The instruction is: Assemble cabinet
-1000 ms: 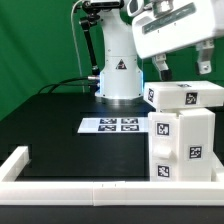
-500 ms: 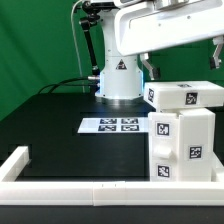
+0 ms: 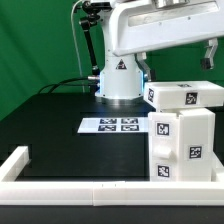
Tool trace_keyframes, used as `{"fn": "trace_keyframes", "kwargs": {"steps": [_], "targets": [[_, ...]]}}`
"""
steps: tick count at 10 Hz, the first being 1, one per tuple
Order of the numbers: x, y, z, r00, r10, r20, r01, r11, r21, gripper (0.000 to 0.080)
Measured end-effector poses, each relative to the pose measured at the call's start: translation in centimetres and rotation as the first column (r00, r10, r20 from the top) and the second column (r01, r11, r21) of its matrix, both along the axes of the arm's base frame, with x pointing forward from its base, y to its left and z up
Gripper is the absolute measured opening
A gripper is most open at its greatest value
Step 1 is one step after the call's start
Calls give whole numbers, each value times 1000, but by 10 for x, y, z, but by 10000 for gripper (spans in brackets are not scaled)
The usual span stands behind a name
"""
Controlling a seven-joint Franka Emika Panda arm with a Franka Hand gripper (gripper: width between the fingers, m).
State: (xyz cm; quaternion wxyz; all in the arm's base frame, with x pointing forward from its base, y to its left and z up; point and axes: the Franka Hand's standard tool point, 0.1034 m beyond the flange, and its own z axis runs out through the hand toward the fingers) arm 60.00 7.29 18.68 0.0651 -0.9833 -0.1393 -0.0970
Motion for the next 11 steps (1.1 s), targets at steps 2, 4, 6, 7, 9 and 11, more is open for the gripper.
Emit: {"fn": "trace_keyframes", "kwargs": {"steps": [2,4,6,7,9,11], "targets": [[-1,2,-3,959,282,-16,-283,955,-86,797],[-1,1,-4,922,386,-36,-388,914,-116,797],[-1,-2,-5,848,529,-34,-528,837,-142,797],[0,-5,-4,791,610,-38,-607,778,-162,797],[4,-4,-3,639,768,-46,-756,617,-217,797],[-1,1,-7,505,859,-80,-846,475,-240,797]]}}
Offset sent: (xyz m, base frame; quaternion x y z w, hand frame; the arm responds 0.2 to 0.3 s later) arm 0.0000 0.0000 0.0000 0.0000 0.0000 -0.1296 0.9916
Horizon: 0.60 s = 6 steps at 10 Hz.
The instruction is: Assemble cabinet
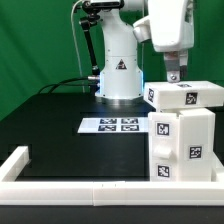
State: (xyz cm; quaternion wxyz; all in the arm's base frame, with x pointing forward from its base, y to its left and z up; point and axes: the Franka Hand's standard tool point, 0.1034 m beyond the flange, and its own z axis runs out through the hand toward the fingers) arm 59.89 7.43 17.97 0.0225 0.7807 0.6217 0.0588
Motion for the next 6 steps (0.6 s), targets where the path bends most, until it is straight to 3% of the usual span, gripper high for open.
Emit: {"fn": "trace_keyframes", "kwargs": {"steps": [2,6], "targets": [[-4,8,-6,993,116,-7,-116,993,-36,797],[-8,6,-18,943,330,-36,-331,939,-90,797]]}}
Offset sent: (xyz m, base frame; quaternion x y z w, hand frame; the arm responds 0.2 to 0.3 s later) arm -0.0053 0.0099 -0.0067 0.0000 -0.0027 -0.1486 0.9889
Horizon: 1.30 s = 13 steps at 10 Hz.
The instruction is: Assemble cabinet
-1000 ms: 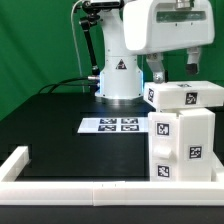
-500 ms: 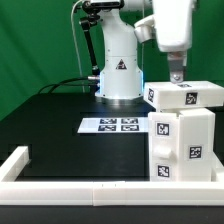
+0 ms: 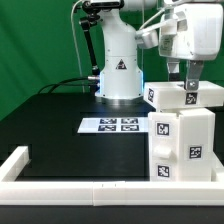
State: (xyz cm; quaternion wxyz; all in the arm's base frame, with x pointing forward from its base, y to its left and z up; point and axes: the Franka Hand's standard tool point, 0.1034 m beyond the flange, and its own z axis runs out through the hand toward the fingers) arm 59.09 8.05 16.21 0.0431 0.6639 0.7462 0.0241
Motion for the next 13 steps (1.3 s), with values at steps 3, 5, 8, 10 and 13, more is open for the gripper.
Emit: {"fn": "trace_keyframes", "kwargs": {"steps": [3,5,8,10,13], "targets": [[-1,-1,-12,1000,-24,-16,24,1000,-12,770],[-1,-2,-12,999,-27,-17,27,1000,-12,587],[-1,-3,-13,998,-62,-16,62,998,-9,558],[-1,-6,-13,970,-244,-13,244,970,10,558],[-1,-4,-13,864,-504,-14,504,863,33,558]]}}
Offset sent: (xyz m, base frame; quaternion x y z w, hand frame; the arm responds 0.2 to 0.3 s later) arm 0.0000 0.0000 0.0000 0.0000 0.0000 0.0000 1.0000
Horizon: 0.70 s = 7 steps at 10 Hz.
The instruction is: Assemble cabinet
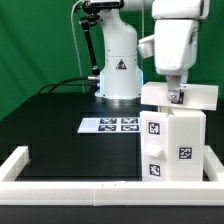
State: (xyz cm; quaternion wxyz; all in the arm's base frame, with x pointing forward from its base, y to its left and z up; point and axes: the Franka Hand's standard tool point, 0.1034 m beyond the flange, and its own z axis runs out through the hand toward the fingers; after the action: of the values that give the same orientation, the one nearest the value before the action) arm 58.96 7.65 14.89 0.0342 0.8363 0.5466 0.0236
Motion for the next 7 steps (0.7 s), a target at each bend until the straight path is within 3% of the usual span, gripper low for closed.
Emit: {"fn": "trace_keyframes", "kwargs": {"steps": [4,7], "targets": [[-1,5,0,954,-301,8,301,953,28,558],[-1,6,0,861,-508,6,508,860,47,558]]}}
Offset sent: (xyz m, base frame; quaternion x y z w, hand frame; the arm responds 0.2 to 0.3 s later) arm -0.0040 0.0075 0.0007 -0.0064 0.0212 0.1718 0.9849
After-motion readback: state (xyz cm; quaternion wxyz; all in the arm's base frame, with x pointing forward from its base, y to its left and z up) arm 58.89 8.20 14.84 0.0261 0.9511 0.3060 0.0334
